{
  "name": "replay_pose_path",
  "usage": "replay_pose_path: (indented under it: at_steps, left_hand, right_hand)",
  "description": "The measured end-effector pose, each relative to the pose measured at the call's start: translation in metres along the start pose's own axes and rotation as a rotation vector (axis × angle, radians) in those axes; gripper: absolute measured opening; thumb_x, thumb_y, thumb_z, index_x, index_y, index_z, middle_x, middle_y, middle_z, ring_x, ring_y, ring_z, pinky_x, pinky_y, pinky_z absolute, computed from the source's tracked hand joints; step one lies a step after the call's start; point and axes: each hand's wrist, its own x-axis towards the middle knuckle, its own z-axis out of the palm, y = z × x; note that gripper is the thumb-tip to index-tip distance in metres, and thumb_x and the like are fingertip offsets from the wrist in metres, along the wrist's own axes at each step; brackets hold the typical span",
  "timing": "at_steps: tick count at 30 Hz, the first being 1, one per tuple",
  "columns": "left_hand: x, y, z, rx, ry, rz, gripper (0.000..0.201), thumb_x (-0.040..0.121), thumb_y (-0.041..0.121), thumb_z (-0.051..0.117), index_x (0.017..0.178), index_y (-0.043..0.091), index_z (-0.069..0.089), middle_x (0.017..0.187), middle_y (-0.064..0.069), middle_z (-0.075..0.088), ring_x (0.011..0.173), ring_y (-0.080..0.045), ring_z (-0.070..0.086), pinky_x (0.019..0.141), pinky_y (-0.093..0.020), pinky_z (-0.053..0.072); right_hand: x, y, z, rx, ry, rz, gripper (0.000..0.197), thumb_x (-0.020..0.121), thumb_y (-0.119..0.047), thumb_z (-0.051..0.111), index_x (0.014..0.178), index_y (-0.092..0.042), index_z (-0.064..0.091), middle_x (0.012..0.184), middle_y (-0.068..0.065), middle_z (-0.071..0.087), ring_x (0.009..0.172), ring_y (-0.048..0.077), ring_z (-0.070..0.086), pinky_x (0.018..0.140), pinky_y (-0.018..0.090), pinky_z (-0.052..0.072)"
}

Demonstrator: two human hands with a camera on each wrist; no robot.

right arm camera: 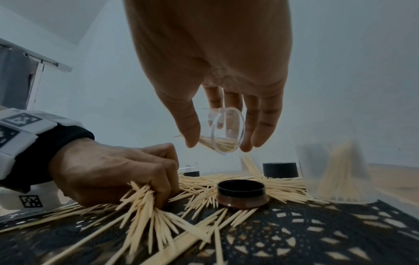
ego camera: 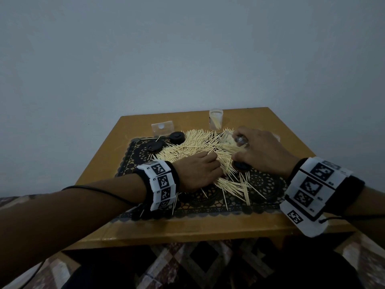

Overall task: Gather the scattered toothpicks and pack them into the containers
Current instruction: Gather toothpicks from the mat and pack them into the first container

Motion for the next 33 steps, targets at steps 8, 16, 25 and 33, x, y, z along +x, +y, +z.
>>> replay_pose_path:
  at_steps: [8,16,25,33]
  left_hand:
    - [-0.003,-0.003,0.002,-0.051,0.015,-0.078,0.030,0.094,0.024,0.032,0.095,0.010,0.058,0.079,-0.003,0.061,0.080,-0.019,0.040,0.066,-0.032,0.041]
    - [-0.009,-0.009,-0.016,-0.247,-0.050,-0.288,0.030,0.093,0.027,0.029,0.105,0.010,0.050,0.099,-0.009,0.062,0.099,-0.022,0.040,0.078,-0.026,0.015]
    - [-0.018,-0.031,-0.037,-0.374,-0.125,-0.432,0.010,0.097,0.010,0.039,0.104,0.010,0.045,0.094,-0.006,0.050,0.085,-0.014,0.035,0.074,-0.026,0.022]
    - [-0.037,-0.048,-0.045,-0.383,-0.179,-0.495,0.009,0.099,0.009,0.040,0.094,0.014,0.034,0.087,-0.002,0.045,0.080,-0.017,0.040,0.069,-0.034,0.040]
  right_hand:
    - [-0.001,-0.003,-0.003,0.003,-0.004,0.010,0.048,0.076,-0.029,0.081,0.117,-0.023,0.057,0.115,-0.003,0.065,0.093,0.007,0.054,0.062,0.011,0.026]
    - [0.002,-0.007,-0.001,-0.002,-0.005,0.015,0.050,0.076,-0.031,0.081,0.120,-0.025,0.057,0.114,-0.005,0.065,0.095,0.008,0.056,0.064,0.014,0.029]
    - [0.008,-0.010,0.002,0.039,0.001,-0.015,0.050,0.076,-0.022,0.081,0.120,-0.019,0.058,0.109,-0.001,0.065,0.094,0.013,0.059,0.081,0.030,0.050]
    - [0.004,-0.014,0.009,0.053,-0.025,-0.027,0.052,0.075,-0.027,0.082,0.120,-0.023,0.057,0.111,-0.002,0.066,0.090,0.013,0.060,0.072,0.026,0.045]
